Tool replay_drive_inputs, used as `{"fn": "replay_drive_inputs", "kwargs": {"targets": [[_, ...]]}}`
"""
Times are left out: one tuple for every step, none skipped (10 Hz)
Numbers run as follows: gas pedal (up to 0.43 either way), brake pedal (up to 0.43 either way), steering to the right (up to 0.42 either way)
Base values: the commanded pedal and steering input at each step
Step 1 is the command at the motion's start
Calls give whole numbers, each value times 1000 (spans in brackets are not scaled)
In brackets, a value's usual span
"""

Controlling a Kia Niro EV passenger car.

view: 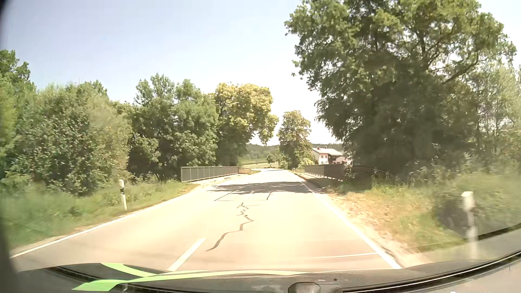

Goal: Follow the waypoints while adhering to traffic rules and regulations

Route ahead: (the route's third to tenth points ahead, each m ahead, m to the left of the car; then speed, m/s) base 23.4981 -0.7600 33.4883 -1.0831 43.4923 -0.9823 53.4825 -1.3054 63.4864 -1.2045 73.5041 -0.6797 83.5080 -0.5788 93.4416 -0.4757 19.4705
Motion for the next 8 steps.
{"fn": "replay_drive_inputs", "kwargs": {"targets": [[197,0,-1],[197,0,0],[197,0,0],[189,0,0],[169,0,0],[157,0,0],[157,0,0],[169,0,0]]}}
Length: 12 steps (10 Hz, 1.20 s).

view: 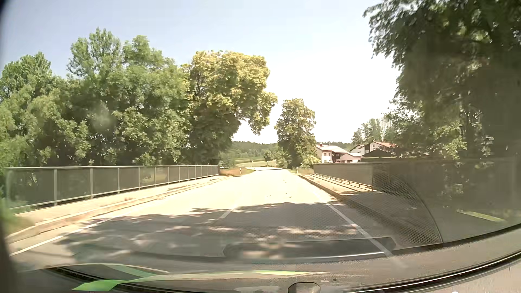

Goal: Follow the waypoints while adhering to traffic rules and regulations

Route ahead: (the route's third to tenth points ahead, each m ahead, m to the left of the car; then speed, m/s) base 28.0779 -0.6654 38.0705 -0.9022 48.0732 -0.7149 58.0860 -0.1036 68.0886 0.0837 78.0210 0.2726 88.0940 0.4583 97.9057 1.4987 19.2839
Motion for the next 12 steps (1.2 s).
{"fn": "replay_drive_inputs", "kwargs": {"targets": [[177,0,0],[177,0,0],[177,0,0],[177,0,0],[177,0,0],[177,0,0],[177,0,0],[177,0,0],[189,0,0],[189,0,0],[189,0,0],[169,0,0]]}}
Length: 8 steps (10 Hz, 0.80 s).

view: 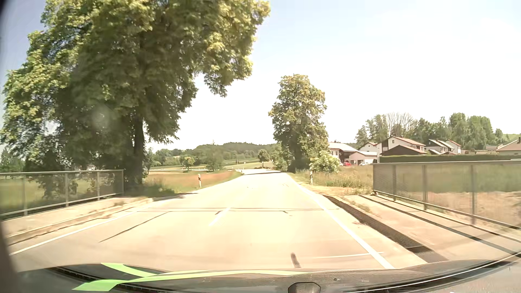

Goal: Follow the waypoints while adhering to traffic rules and regulations

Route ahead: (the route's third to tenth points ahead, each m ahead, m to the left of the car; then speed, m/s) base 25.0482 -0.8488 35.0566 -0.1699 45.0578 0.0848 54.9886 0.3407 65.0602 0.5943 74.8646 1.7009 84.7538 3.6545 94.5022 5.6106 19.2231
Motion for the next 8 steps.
{"fn": "replay_drive_inputs", "kwargs": {"targets": [[150,0,-1],[138,0,-1],[138,0,-1],[138,0,-2],[130,0,-4],[118,0,-5],[118,0,-6],[118,0,-6]]}}
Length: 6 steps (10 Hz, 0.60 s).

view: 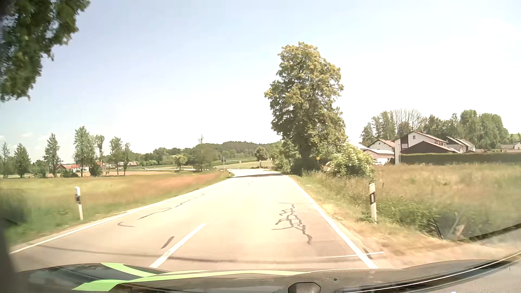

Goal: Follow the waypoints while adhering to traffic rules and regulations

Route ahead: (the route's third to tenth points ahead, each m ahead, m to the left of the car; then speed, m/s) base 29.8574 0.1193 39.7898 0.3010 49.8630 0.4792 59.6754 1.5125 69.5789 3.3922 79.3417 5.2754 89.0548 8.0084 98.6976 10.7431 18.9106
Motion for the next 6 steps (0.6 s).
{"fn": "replay_drive_inputs", "kwargs": {"targets": [[118,0,-7],[118,0,-6],[118,0,-9],[118,0,-9],[118,0,-9],[118,0,-9]]}}
